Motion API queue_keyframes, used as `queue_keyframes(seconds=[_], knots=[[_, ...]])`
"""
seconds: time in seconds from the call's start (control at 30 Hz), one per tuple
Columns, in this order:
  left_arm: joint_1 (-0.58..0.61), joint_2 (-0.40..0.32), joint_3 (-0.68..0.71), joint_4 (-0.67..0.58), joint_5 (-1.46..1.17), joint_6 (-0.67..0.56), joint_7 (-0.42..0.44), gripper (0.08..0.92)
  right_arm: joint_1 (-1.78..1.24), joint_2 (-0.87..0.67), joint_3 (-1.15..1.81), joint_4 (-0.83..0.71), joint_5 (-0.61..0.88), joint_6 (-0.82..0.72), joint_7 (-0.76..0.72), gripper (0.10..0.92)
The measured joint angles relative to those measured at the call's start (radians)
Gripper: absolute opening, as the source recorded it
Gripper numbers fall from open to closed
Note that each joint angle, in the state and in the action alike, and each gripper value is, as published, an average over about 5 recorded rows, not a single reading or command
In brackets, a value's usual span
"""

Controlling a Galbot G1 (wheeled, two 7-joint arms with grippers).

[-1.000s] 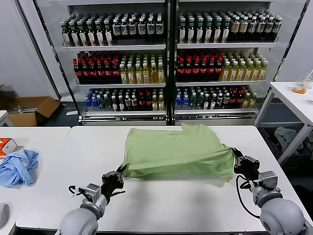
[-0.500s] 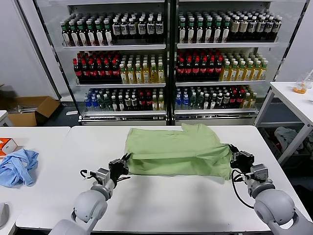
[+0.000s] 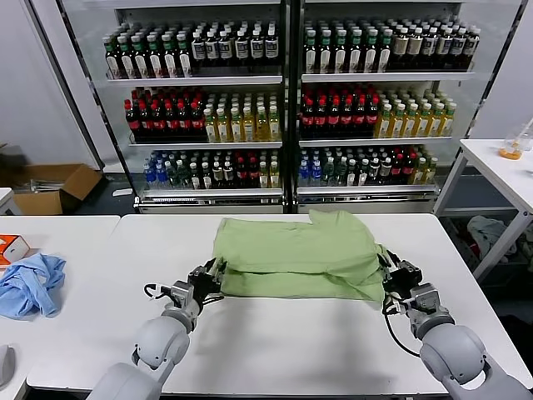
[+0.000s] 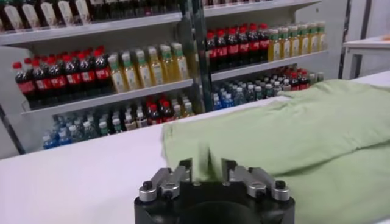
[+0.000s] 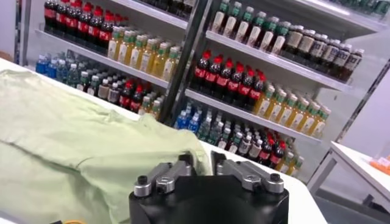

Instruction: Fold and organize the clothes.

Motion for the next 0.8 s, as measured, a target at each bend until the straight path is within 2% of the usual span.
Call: queue_keyframes(seconds=[0.27, 0.43, 0.5, 0.6, 0.8], knots=[[0.068, -0.008, -0.049, -0.03, -0.01, 0.001, -0.005, 0.683, -0.088, 0.019, 0.068, 0.039, 0.056, -0.036, 0.025, 0.771], [0.09, -0.008, -0.064, -0.042, -0.021, 0.006, -0.004, 0.798, -0.115, 0.034, 0.088, 0.041, 0.123, -0.083, 0.043, 0.82], [0.097, -0.009, -0.065, -0.045, -0.022, 0.008, -0.003, 0.817, -0.118, 0.039, 0.09, 0.039, 0.149, -0.101, 0.049, 0.814], [0.107, -0.012, -0.067, -0.047, -0.023, 0.01, -0.002, 0.813, -0.117, 0.046, 0.086, 0.031, 0.186, -0.122, 0.055, 0.758], [0.121, -0.009, -0.069, -0.049, -0.031, 0.011, 0.001, 0.671, -0.094, 0.059, 0.056, 0.001, 0.242, -0.149, 0.061, 0.586]])
